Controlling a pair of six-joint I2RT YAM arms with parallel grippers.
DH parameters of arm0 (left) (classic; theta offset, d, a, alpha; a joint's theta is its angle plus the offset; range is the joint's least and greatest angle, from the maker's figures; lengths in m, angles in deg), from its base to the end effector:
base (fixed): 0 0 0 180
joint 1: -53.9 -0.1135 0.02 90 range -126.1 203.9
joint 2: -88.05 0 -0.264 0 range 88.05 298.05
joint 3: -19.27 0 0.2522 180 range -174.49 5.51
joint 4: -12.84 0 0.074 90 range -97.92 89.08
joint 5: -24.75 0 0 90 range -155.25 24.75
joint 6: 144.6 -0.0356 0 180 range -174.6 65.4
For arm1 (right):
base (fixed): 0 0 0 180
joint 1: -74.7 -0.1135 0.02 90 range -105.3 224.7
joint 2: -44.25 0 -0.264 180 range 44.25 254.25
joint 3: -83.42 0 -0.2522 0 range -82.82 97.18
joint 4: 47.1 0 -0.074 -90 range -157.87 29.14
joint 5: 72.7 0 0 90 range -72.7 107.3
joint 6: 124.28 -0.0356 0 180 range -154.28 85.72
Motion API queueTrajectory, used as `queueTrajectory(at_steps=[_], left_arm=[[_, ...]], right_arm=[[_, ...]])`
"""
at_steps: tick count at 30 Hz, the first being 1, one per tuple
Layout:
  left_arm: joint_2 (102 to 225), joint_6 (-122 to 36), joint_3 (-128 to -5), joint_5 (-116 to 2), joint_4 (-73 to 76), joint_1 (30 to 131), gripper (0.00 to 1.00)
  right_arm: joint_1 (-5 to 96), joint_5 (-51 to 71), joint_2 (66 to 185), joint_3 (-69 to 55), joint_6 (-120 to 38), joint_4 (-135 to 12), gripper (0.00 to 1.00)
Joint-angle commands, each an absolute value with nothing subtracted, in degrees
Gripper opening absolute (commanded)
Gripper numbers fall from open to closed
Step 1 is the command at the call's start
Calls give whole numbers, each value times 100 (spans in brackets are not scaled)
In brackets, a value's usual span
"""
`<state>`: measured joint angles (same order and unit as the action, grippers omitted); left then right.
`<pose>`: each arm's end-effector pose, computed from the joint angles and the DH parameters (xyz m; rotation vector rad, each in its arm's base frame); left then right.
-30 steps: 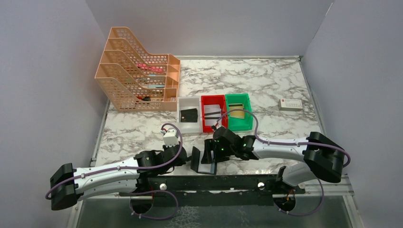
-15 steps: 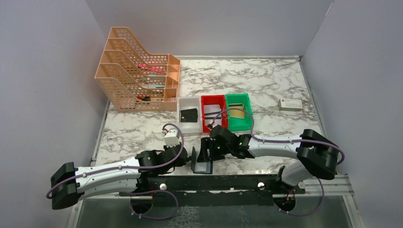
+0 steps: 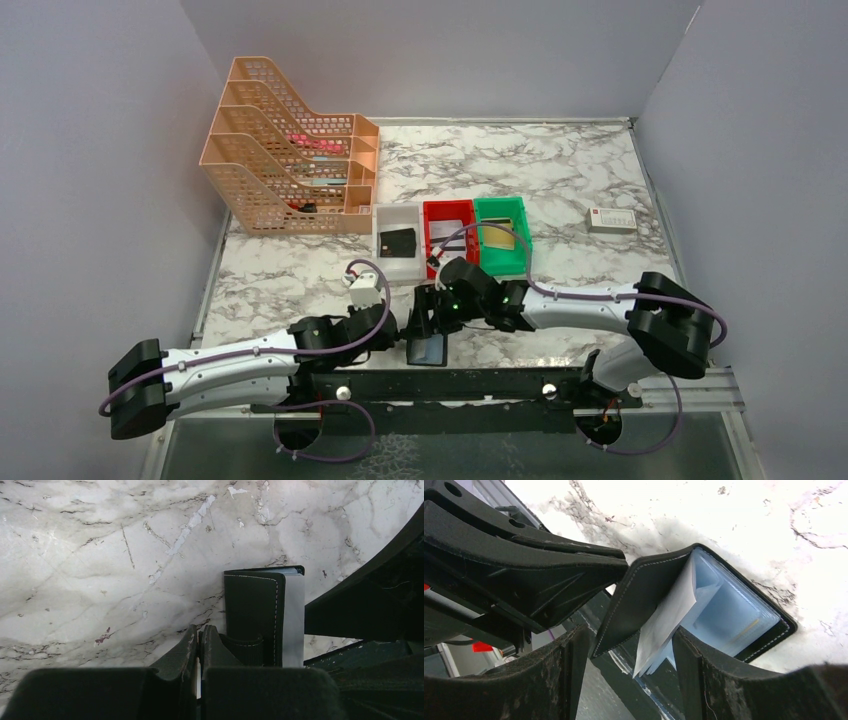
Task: Take the credit cards out of the card holder
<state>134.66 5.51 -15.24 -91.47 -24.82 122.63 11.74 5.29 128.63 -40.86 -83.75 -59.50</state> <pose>0.0704 -0.1375 0.1716 -0.0237 2.3926 -0.5480 0.1286 0.2683 0.1838 -0.4291 2.5680 1.1358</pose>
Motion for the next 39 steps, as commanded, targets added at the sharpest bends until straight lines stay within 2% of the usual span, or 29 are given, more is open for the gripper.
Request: queueTrajectory(at_steps=[1,6,10,13,16,22,25,30,33,39], left_arm=[[13333,477,-1496,-9025,-2364,12269,0],[13289,457,-1516,-9039,-2372,12265,0],[13302,455,-1532,-9024,-2378,12264,0],[13303,463,-1519,-9008,-2382,12266,1],[13276,463,-1510,-9012,-2406,12263,1],[13177,480,-1479,-9055,-2470,12263,2],[13143,478,-1484,-9089,-2503,12263,2],[13137,474,-1503,-9096,-2549,12263,4],[13104,451,-1541,-9094,-2610,12257,12],[12924,437,-1593,-9102,-2765,12259,46]], right_arm=[[1133,173,13019,-3922,-8305,-5589,66],[1133,15,13038,-4100,-8541,-5153,67],[1133,554,12910,-4332,-9054,-5102,68],[1133,977,12808,-4476,-9347,-5148,64],[1133,1205,12803,-4527,-9486,-5257,56],[1133,1182,12800,-4541,-9401,-5209,32],[1133,1263,12749,-4454,-9263,-5264,27],[1134,1386,12694,-4167,-8883,-5668,4],[1133,1676,12512,-4133,-8753,-6085,1],[1133,2349,11794,-4408,-8449,-7016,1]])
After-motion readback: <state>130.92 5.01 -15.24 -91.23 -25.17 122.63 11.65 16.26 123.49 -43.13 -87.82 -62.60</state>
